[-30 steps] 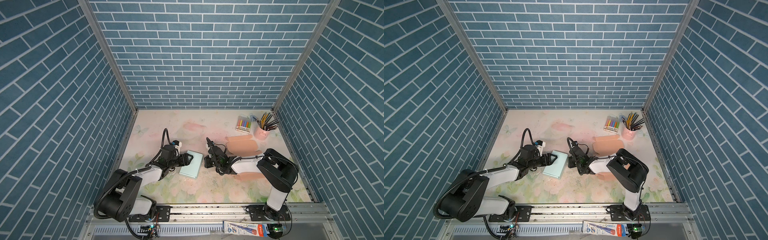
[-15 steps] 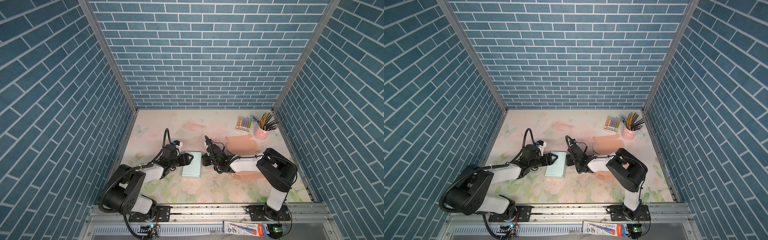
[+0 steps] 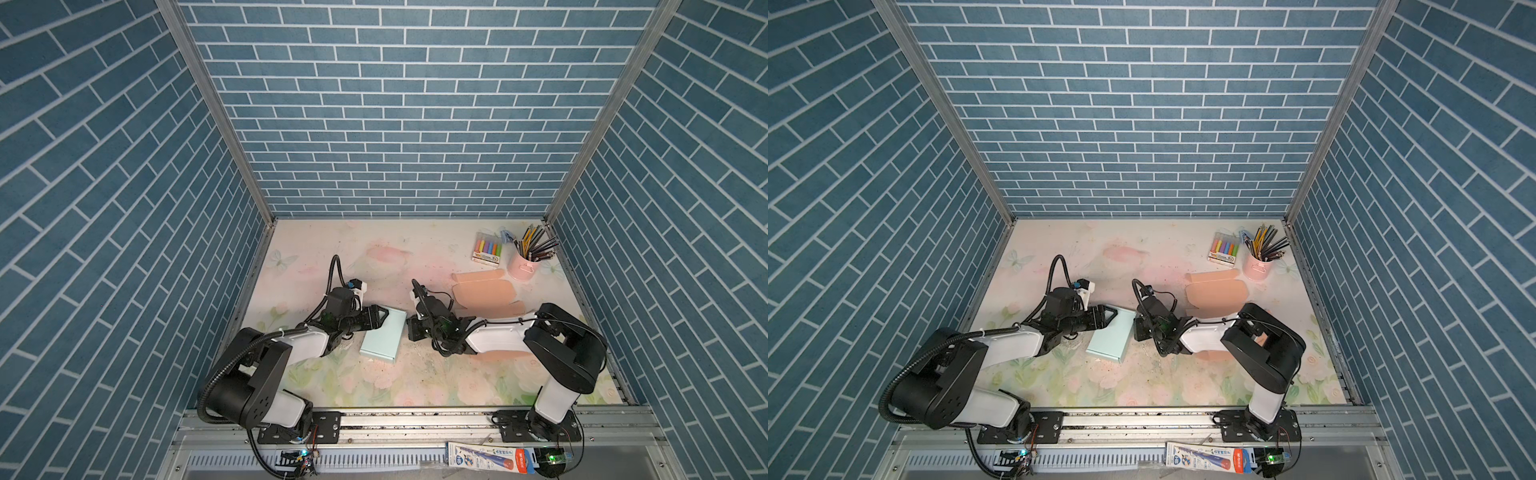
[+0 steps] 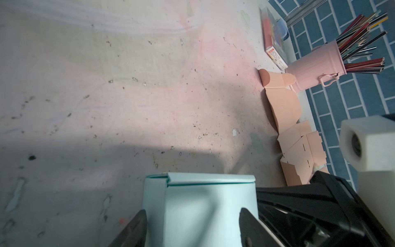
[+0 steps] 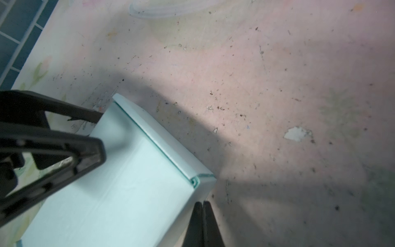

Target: Fold the paper box

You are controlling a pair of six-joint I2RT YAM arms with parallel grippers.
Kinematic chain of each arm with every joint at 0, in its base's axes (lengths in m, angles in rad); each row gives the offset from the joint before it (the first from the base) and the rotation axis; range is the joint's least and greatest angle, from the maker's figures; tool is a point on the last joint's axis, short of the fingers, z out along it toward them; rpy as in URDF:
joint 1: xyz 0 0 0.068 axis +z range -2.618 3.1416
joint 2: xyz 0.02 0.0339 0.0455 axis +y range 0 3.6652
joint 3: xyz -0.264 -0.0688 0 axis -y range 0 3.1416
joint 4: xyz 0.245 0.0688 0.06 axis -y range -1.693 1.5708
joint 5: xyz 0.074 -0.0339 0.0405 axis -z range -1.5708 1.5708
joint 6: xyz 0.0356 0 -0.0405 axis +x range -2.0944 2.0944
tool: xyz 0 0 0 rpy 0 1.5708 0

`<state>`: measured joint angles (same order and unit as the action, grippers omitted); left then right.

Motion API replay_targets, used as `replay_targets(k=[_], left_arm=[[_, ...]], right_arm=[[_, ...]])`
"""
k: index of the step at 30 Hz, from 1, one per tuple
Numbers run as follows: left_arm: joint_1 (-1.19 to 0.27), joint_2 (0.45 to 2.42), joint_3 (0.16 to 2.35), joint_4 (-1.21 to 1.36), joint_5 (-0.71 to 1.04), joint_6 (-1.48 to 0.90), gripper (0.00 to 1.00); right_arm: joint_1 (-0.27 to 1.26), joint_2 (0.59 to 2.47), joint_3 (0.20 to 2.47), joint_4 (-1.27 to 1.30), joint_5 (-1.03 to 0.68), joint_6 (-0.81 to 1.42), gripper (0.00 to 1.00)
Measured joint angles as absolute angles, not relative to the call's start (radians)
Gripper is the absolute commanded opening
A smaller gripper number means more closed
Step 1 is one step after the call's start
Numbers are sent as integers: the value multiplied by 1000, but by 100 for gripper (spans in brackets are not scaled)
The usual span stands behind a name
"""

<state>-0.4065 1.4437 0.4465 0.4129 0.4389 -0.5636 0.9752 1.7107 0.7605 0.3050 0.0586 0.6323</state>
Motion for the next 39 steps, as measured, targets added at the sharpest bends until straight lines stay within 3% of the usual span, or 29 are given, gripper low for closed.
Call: replay_targets(k=[4, 7, 15, 18, 21, 24, 32, 39], left_arm=[[-404, 1362, 440, 365, 401, -565, 71], [-404, 1243, 435, 309, 351, -565, 72], [-549, 957, 432, 92, 226, -582, 77], [-626, 856, 431, -2, 184, -614, 78], [-696, 754, 424, -95, 141, -652, 88], [-754, 694, 408, -154, 125, -686, 89], [-930, 670, 298, -223, 105, -799, 86], [-968, 722, 233, -154, 110, -856, 78]], right_arm=[[969, 1631, 736, 264, 65, 628, 24], [963, 1588, 738, 226, 72, 612, 47], [936, 1575, 875, 89, 28, 510, 69], [911, 1612, 948, 76, -30, 480, 71], [888, 1674, 1023, 60, -94, 456, 71], [876, 1738, 1085, 35, -147, 435, 71], [862, 1851, 1187, -15, -236, 393, 71], [850, 1898, 1201, -27, -289, 385, 71]])
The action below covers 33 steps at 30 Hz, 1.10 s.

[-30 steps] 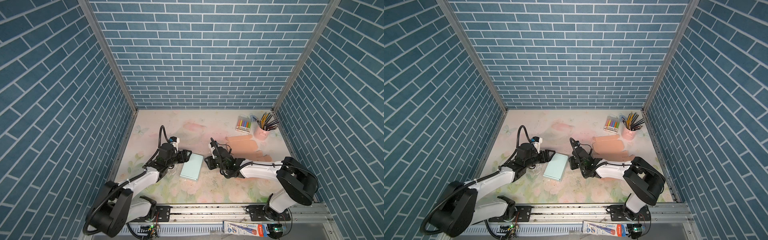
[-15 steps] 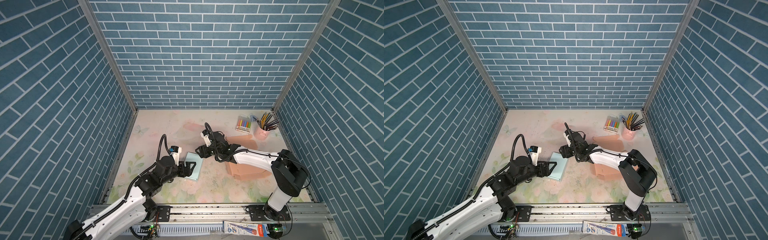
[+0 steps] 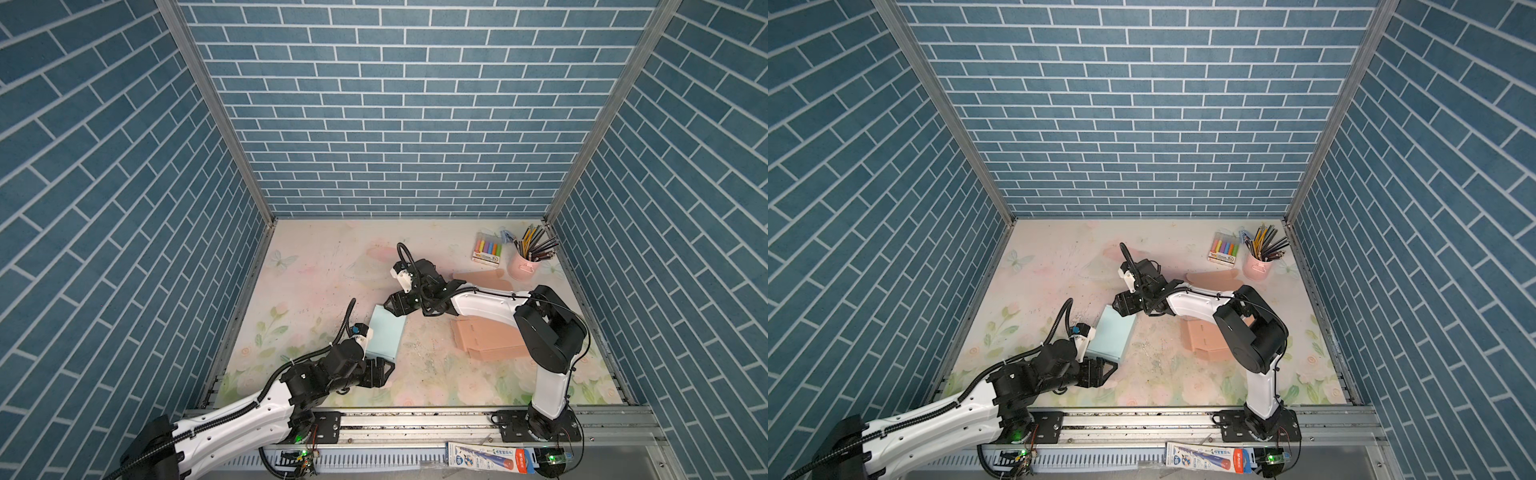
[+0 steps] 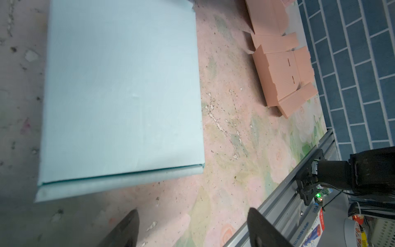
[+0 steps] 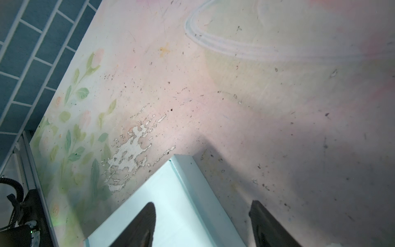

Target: Fold the paper box

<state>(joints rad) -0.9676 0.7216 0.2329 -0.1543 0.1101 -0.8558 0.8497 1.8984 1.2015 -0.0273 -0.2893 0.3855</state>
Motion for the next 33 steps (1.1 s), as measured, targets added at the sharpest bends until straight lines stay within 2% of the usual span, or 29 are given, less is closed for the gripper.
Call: replay_targets(k=[11, 24, 33], left_arm=[[-942, 792, 226, -38, 96, -868, 73], [-783, 912, 224, 50, 165, -804, 69], [-628, 1033, 271, 74, 235, -716, 66]], right_arm=[[850, 1924, 1200, -15, -348, 385, 66], [841, 1923, 1136, 29, -353, 388, 57], [831, 1918, 1124, 57, -336, 389, 57]])
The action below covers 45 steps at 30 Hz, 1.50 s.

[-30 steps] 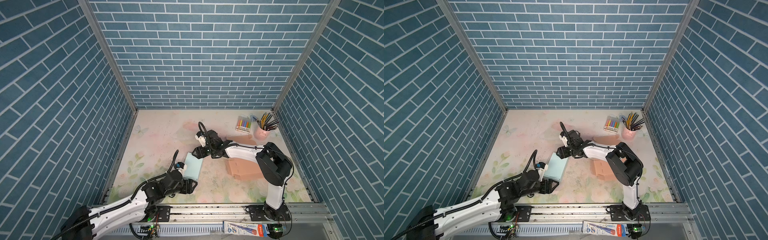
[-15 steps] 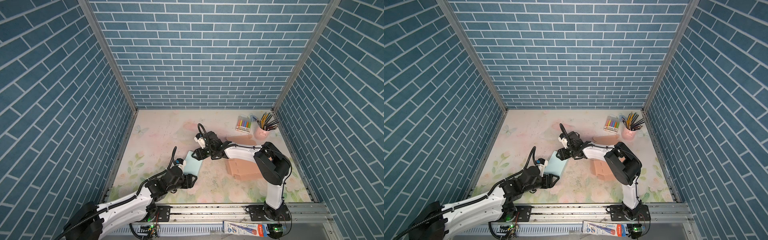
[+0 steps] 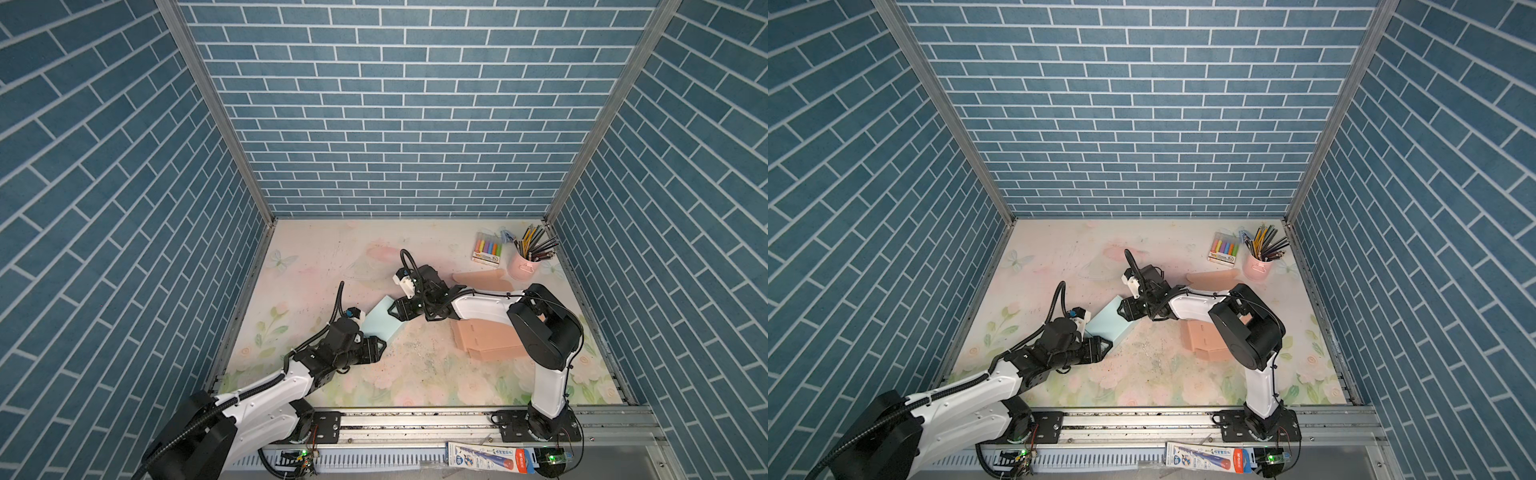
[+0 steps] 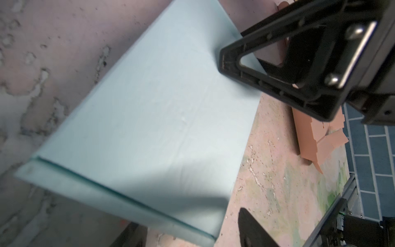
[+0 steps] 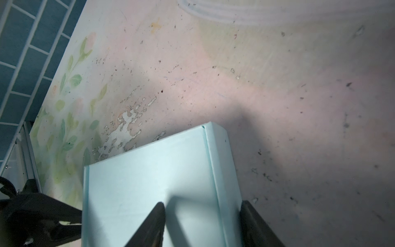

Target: Fold the paper box

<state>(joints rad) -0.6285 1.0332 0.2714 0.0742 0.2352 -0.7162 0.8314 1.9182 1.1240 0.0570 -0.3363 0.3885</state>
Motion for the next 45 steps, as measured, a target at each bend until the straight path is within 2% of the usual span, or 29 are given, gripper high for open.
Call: replay_targets(k=[13, 26, 45], left_arm=[[-450, 1330, 452, 175, 265, -621, 62], [-308, 1673, 734, 272, 292, -541, 62], [-221, 2012, 1131, 300, 313, -483, 61]], right_arm=[[763, 1937, 1155, 78, -338, 396, 57], [665, 2144, 1416, 81, -386, 396, 57], [585, 2347, 1691, 100, -430, 476, 58]])
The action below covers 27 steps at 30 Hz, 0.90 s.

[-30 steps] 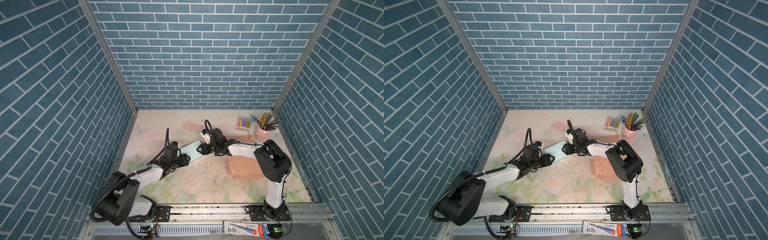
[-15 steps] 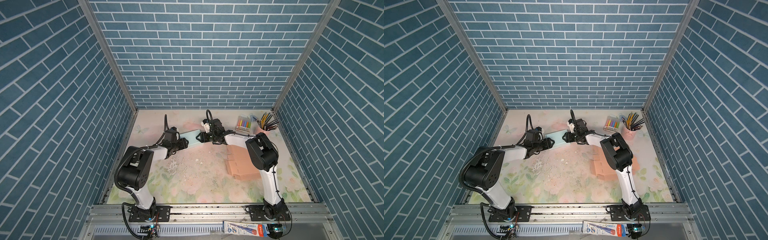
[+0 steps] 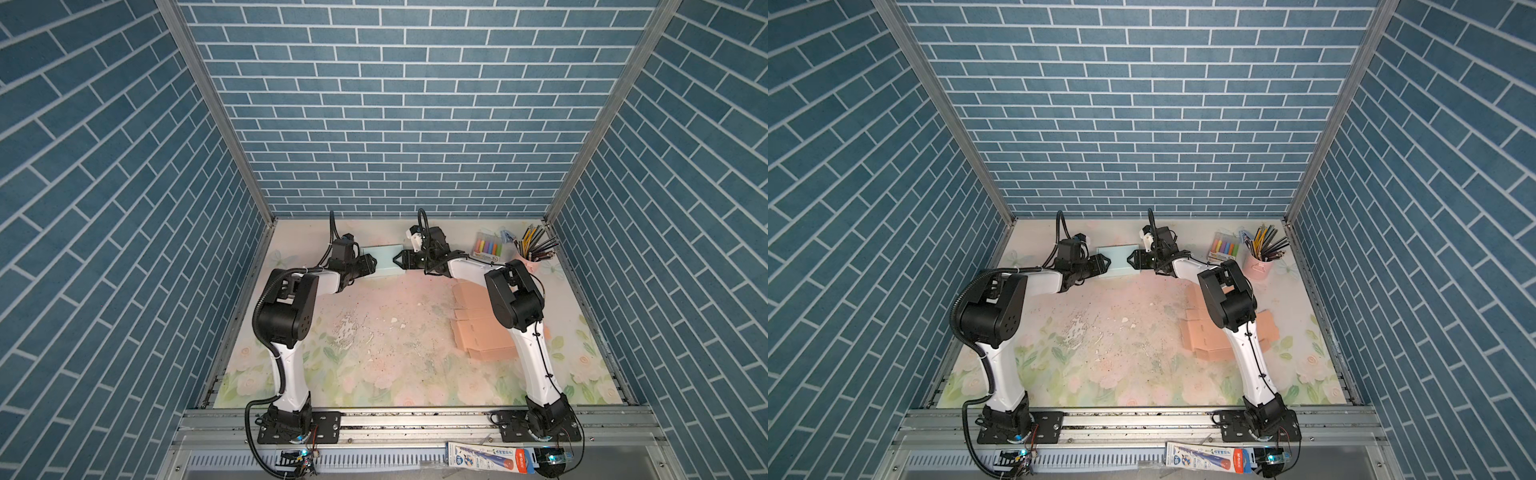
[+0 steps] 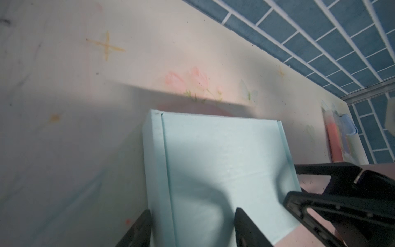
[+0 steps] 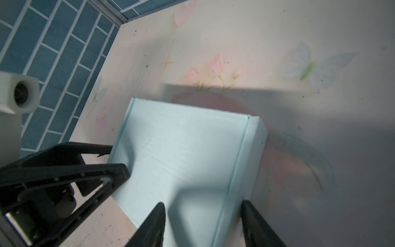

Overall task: Fold the paper box
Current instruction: 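Carry the box with both grippers to the table area farthest from the robot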

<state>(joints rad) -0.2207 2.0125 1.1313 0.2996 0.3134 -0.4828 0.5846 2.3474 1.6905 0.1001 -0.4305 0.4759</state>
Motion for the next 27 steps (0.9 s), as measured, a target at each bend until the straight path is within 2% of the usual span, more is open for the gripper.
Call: replay_targets(k=[7, 15, 17, 21, 27], left_arm=[[-205, 2065, 1203, 299, 313, -480, 61], [-205, 2075, 1213, 301, 324, -479, 62], [-205, 2075, 1213, 302, 332, -480, 67], [-205, 2075, 1214, 308, 359, -481, 87], [-192, 2075, 1215, 315, 399, -482, 88]], right_arm=[[580, 2386, 1751, 98, -430, 499, 61], [578, 2387, 1753, 105, -430, 502, 74], [578, 2387, 1753, 109, -431, 503, 78], [579, 2387, 1750, 117, -438, 516, 87], [584, 2376, 1701, 146, -441, 517, 92]])
